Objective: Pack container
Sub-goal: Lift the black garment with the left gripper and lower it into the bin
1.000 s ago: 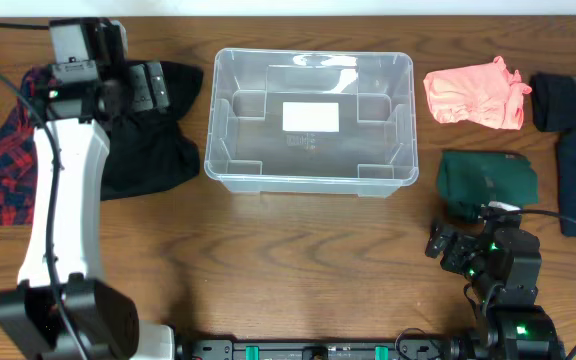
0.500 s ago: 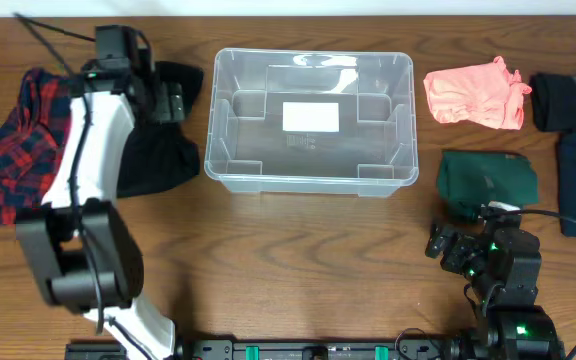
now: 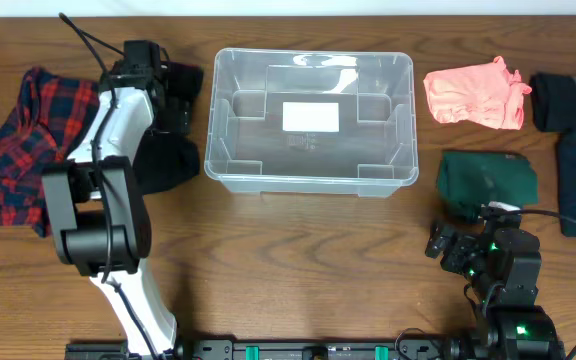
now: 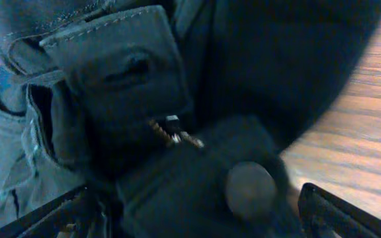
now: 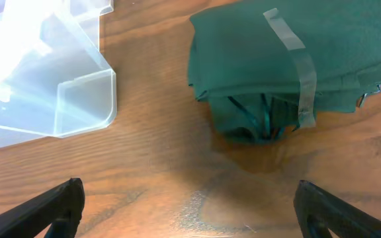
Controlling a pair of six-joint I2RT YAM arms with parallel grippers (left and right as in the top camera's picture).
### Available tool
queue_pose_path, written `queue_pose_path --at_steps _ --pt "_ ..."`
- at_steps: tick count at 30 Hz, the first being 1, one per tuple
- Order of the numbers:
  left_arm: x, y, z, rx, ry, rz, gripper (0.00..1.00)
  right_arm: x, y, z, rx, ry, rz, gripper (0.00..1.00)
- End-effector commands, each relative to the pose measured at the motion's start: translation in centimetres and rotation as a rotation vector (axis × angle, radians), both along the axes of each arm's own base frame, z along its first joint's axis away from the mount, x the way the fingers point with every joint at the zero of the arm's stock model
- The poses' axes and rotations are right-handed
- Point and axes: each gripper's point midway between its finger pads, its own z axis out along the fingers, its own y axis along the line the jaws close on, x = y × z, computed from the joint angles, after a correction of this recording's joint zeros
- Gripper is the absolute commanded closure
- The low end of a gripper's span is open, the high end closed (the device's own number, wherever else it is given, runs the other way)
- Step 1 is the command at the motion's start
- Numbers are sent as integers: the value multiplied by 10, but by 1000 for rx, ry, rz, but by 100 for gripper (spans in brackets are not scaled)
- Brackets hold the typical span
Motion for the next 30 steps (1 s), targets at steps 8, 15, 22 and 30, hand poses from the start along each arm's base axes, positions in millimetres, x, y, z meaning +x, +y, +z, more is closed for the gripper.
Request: queue_pose_path --at_steps 8,15,22,30 --pt "7 12 -19 65 17 11 13 1 -1 4 9 -10 -11 1" --pt "6 10 -23 62 27 11 87 1 -1 4 9 -10 -11 1" --pt "6 11 2 60 -12 28 94 1 -1 4 9 -10 -11 1" --pt "9 12 122 57 -275 68 94 1 -1 4 9 -10 -11 1"
